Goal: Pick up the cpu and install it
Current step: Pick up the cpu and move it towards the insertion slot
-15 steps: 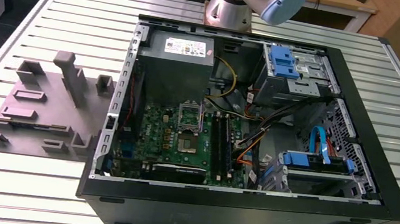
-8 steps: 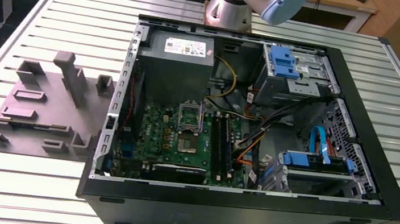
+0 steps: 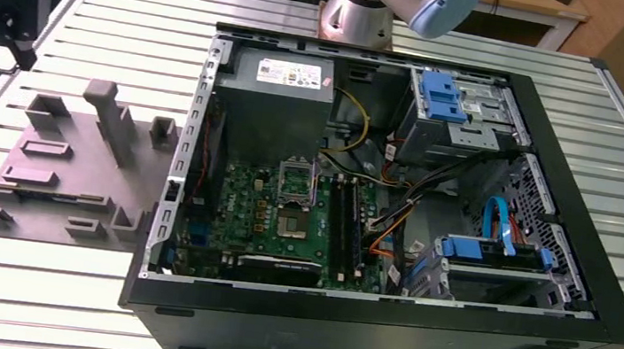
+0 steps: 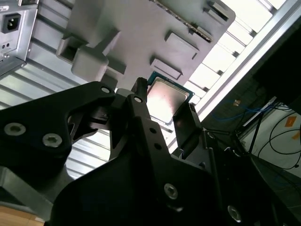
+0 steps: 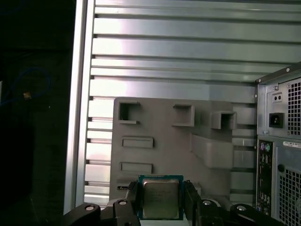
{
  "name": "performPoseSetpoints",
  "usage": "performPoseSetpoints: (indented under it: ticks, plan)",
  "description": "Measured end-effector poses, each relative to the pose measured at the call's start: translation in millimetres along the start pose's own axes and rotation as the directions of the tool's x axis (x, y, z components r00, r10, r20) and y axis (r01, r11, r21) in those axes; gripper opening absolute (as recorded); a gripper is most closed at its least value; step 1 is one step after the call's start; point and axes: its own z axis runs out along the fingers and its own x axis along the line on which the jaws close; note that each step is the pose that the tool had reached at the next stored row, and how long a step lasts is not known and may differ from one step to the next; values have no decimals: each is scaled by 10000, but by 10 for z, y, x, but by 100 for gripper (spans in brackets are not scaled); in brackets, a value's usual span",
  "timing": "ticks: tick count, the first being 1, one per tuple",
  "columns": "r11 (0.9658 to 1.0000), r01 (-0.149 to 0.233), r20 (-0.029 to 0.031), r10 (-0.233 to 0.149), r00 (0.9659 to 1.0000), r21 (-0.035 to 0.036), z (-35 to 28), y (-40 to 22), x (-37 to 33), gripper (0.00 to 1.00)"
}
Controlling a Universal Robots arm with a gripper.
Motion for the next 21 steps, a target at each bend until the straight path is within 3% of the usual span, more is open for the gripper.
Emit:
performPoseSetpoints:
  ticks: [3, 9, 21]
  plan:
    - [10000, 0, 1, 0, 10000, -1, -1, -3, -94, 47]
    - [10000, 0, 0, 0, 10000, 0, -4, -6, -207, 47]
    - [10000, 0, 0, 0, 10000, 0, -4, -7, -218, 47]
